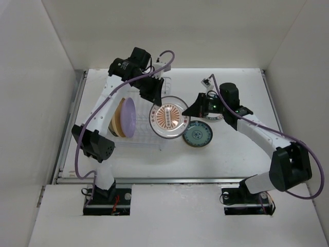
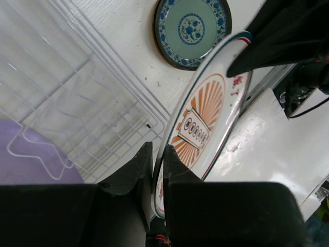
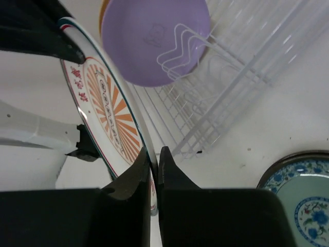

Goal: Unload the plates from the dish rack

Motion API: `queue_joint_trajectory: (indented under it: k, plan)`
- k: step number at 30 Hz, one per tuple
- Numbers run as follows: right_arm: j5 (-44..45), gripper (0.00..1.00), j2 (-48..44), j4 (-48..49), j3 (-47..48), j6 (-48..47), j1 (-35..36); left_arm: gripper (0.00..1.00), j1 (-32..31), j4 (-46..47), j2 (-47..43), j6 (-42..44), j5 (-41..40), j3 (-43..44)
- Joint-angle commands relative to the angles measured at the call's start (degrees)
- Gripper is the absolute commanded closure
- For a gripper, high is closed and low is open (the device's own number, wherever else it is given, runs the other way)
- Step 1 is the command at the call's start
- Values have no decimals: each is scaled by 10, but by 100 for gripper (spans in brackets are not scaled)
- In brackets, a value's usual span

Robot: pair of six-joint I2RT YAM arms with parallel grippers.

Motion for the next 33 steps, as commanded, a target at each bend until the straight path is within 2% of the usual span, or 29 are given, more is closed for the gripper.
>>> queue_joint_trajectory:
  k: [1, 3, 6, 7, 8, 9, 11, 12, 14, 17, 20, 25, 27, 30, 33]
  plan:
    - [20, 100, 4, 62, 12, 24, 10, 100, -2, 19, -9, -11, 42, 4]
    - [26, 100, -1, 62, 7, 24, 10, 99, -2, 25, -2, -11, -7, 4]
    - [58, 100, -7, 56, 6, 38, 10, 68, -2, 36, -2, -21, -67, 4]
    - [69, 100, -7, 51, 13, 38, 10, 30, -2, 36, -2, -21, -107, 4]
    - [98, 100, -7, 33, 22, 47, 4, 12, -2, 44, -2, -29, -132, 4]
    - [113, 100, -2, 21, 28, 58, 4, 0, -2, 50, -2, -46, -164, 9]
    - [148, 100, 12, -12, 48, 73, -17, 0, -2, 50, -2, -71, -321, 36]
    - [158, 100, 19, -20, 48, 73, -25, 0, -2, 50, -2, -72, -322, 36]
    - [179, 100, 19, -31, 54, 89, -43, 0, -2, 45, 3, -78, -435, 47]
    - [253, 100, 19, -81, 54, 110, -82, 0, -2, 16, 10, -64, -523, 48]
    - [329, 100, 13, -137, 47, 128, -118, 0, -2, -25, 28, -64, -564, 38]
    - [418, 100, -6, -155, 1, 151, -155, 9, -2, -44, 28, -58, -616, -13]
    - [434, 100, -6, -155, -7, 157, -163, 13, -2, -52, 28, -58, -621, -38]
    - [441, 100, 3, -149, -19, 157, -179, 23, -2, -52, 28, -58, -627, -67]
    - [441, 100, 28, -131, -19, 157, -193, 29, -2, -47, 23, -58, -640, -93]
